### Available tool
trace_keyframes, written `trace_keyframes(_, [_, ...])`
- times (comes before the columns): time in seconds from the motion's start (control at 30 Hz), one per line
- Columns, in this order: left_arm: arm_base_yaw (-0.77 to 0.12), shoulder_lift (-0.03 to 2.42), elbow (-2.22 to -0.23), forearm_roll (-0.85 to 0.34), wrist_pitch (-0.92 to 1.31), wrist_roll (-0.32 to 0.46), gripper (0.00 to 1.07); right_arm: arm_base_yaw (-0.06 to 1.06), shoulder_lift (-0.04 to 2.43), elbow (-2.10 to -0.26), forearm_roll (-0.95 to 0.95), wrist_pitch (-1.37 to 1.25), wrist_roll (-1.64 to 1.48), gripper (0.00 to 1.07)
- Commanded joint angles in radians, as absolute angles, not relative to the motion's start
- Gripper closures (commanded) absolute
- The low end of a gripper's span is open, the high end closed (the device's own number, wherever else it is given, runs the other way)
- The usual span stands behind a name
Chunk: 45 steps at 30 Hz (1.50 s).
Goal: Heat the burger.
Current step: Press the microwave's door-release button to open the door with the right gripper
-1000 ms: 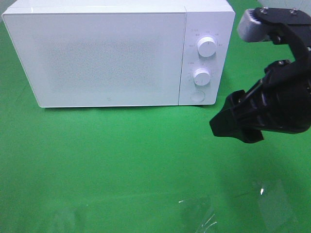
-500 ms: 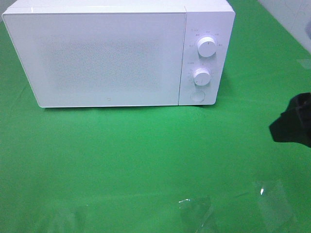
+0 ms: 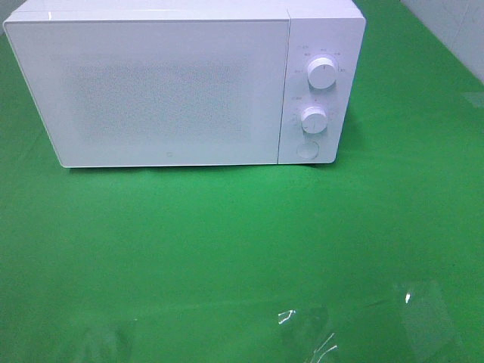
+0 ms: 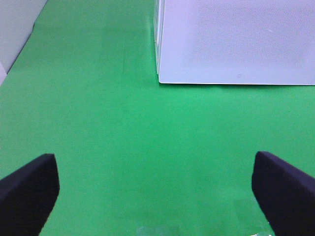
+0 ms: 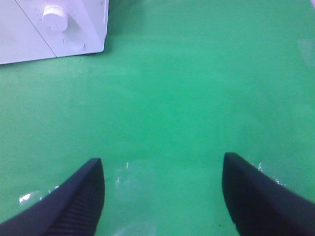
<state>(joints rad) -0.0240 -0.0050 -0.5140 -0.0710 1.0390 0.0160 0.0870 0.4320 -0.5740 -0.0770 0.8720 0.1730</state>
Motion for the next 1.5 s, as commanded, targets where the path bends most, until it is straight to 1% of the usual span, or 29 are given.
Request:
trace_keyframes(0.03, [-0.021,-0.029,-0.510,-0.079,1.033,0.015,0.06,0.064,0.352,-0.558,-0.073,0.891,0.152,0.42])
trace_keyframes(0.07, [-0.021,-0.029,-0.510,-0.079,1.033,0.015,0.06,0.055,0.294,-0.546,-0.073,0.902,0.144,0.39])
trace_keyframes(0.17, [-0.021,-0.029,-0.510,-0.079,1.033,0.015,0.06,0.055,0.265,-0.541,-0.073,0.908,0.139,0.37])
trace_keyframes(0.23, [-0.021,-0.029,-0.510,-0.079,1.033,0.015,0.06,0.055,0.174,-0.537,-0.061,0.917,0.138,0.29])
trace_keyframes(0.33, [-0.021,-0.029,-0.510,-0.079,1.033,0.015,0.06,0.055,0.132,-0.537,-0.056,0.927,0.137,0.30])
trace_keyframes(0.37, [-0.021,-0.029,-0.510,-0.079,1.033,0.015,0.06,0.055,0.096,-0.533,-0.057,0.952,0.137,0.32])
trace_keyframes(0.47, [-0.021,-0.029,-0.510,-0.079,1.033,0.015,0.06,0.055,0.041,-0.518,-0.057,0.995,0.137,0.34])
trace_keyframes(0.6, [-0.021,-0.029,-0.510,-0.079,1.033,0.015,0.06,0.055,-0.031,-0.509,-0.056,1.002,0.134,0.34])
trace_keyframes(1.5, [-0.021,-0.023,-0.510,-0.078,1.033,0.015,0.06,0.055,-0.019,-0.528,-0.054,0.979,0.130,0.34])
